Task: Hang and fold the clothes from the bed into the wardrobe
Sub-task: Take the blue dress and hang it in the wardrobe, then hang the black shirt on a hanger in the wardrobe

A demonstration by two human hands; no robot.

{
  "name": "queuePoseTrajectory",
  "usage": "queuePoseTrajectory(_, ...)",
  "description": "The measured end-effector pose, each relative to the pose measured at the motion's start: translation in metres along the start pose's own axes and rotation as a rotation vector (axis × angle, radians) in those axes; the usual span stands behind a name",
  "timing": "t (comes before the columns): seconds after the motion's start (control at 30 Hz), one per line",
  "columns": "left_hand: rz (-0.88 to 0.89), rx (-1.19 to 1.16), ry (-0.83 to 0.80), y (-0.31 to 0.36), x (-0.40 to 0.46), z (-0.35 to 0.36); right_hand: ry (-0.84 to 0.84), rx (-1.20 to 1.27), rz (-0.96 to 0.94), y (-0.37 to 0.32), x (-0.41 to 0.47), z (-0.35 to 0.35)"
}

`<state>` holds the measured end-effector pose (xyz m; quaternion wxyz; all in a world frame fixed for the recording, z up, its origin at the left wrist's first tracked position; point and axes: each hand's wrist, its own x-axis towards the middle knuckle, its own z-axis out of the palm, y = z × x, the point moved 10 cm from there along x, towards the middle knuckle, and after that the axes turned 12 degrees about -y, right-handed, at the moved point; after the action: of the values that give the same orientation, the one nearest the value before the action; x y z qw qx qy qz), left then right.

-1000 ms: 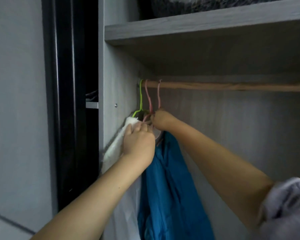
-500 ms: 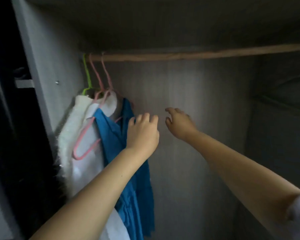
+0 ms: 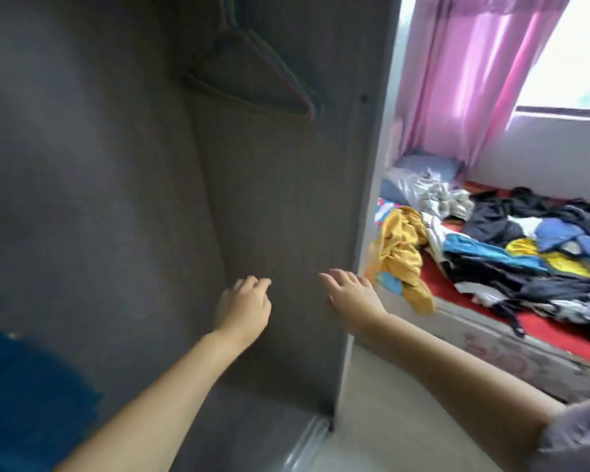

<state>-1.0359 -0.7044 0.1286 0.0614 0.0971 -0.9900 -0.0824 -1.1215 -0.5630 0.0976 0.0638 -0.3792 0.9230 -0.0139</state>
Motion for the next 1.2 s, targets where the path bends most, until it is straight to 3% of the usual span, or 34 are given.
queuePoseTrajectory(0.23,0.291,-0.022,-0.172,0.201,0.056,0.092,-0.063,0.119,0.33,0.2,-0.112,0.052)
queuePoseTrajectory(0.47,0.404,-0.067,-0.3,0.371,0.103,0.163,-0.13,0.181,0.543,0.366,-0.203,0.076)
queuePoseTrajectory(0.9,0.525,-0.053,-0.436,0.502,0.235,0.26,-0.207,0.29,0.697,0.546,-0.189,0.119)
queuePoseTrajectory(1.2,0.679,-0.029,-0.529,0.63,0.371,0.316,-0.271,0.389,0.953,0.705,-0.197,0.13)
